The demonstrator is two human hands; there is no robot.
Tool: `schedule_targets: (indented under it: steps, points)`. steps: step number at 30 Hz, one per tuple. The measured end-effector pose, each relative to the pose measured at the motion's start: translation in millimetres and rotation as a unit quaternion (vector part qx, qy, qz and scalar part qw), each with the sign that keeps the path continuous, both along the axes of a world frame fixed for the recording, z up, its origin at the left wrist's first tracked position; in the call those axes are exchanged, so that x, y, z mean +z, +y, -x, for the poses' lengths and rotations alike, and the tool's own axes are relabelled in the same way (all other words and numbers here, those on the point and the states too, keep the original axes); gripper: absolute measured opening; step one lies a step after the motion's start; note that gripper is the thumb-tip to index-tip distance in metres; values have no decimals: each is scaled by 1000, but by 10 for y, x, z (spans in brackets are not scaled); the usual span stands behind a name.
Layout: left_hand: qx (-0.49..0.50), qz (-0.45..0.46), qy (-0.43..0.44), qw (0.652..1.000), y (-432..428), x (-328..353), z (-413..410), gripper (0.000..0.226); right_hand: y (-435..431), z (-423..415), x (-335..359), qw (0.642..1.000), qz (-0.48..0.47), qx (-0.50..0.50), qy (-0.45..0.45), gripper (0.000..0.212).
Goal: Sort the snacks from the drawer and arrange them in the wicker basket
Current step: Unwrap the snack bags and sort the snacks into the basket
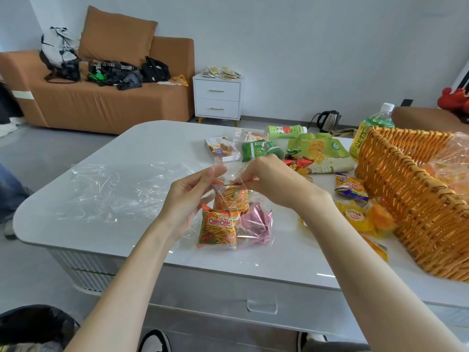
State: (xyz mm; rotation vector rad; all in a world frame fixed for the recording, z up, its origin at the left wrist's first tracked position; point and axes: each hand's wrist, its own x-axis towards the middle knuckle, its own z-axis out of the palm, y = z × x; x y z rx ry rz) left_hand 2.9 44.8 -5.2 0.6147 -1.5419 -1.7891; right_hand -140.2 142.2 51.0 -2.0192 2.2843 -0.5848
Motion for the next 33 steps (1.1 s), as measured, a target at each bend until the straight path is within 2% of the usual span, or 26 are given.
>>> schedule_targets:
  steps: [4, 9, 12, 15, 19, 22, 24, 25, 27, 29, 31, 33]
  points:
    - [19, -11, -4, 1000, 13, -5, 4, 34, -73, 19, -52, 999, -33, 12, -9, 24]
    - [50, -37, 23, 998, 26, 17, 24, 32, -38, 74, 49, 992, 46, -29, -114, 17]
    - [49, -63, 44, 996, 39, 9, 52, 24, -61, 64, 9, 989, 12, -34, -141, 10]
    - [43, -78, 52, 995, 52, -43, 75, 22, -107, 28, -71, 993, -62, -14, -96, 9]
    - [18, -69, 56, 996, 59, -92, 83, 22, -133, 8, -121, 993, -115, -4, -31, 18]
    - [32, 8, 16, 999, -24, -153, 77, 28, -129, 29, -186, 989, -144, -13, 5, 22]
    - [18, 96, -61, 993, -75, -185, 90, 41, -69, 48, -176, 993, -117, -23, -5, 27]
    - [10, 112, -91, 990, -76, -190, 104, 49, -25, 58, -147, 995, -88, -28, -24, 28]
    - [20, 94, -105, 990, -69, -194, 141, 51, 73, 96, -84, 997, -17, -47, -62, 32]
    - [40, 69, -91, 993, -48, -188, 184, 36, 161, 160, -36, 993, 34, -73, -81, 44]
    - [67, 44, -74, 994, -19, -177, 230, 29, 242, 251, -23, 993, 62, -92, -49, 62]
    - [95, 0, -54, 994, 0, -166, 273, 28, 321, 377, -69, 991, 96, -97, 8, 69]
